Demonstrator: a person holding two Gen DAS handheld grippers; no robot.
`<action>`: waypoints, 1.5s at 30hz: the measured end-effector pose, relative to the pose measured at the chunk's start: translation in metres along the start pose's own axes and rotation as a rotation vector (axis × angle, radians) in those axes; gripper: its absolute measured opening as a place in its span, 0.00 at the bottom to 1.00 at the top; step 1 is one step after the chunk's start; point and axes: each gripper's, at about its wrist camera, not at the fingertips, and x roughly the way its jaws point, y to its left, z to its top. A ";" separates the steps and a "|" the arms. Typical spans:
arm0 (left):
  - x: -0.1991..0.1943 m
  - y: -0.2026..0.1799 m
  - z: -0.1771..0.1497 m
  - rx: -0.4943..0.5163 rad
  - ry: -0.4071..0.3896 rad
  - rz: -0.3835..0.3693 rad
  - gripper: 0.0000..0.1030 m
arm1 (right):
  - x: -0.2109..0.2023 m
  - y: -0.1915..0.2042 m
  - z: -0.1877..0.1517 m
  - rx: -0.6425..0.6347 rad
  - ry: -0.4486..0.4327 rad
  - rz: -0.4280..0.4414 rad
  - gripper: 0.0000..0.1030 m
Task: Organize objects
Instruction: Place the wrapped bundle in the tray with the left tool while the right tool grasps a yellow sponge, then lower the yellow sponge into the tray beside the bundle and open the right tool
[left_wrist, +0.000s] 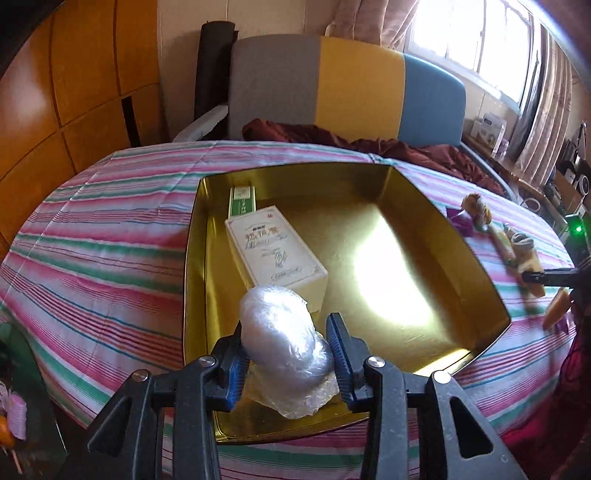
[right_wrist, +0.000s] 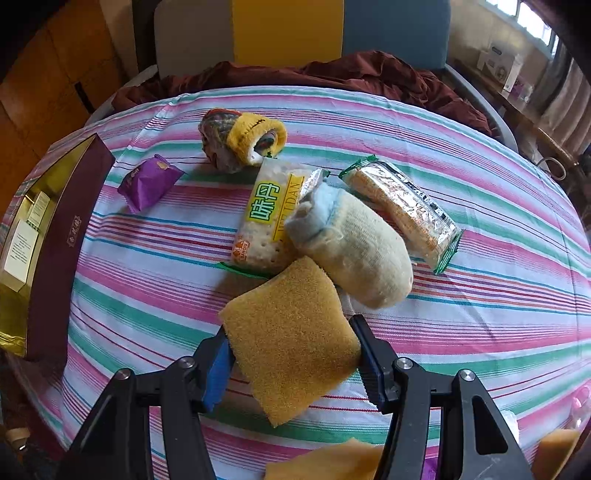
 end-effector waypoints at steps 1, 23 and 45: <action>0.004 0.001 -0.002 -0.001 0.009 0.005 0.38 | 0.000 0.000 0.000 -0.001 0.000 -0.001 0.58; -0.027 0.012 -0.004 -0.020 -0.066 0.061 0.58 | -0.004 0.020 0.005 -0.057 -0.026 0.000 0.58; -0.058 0.065 -0.002 -0.223 -0.156 0.055 0.58 | -0.078 0.257 0.010 -0.321 -0.177 0.389 0.60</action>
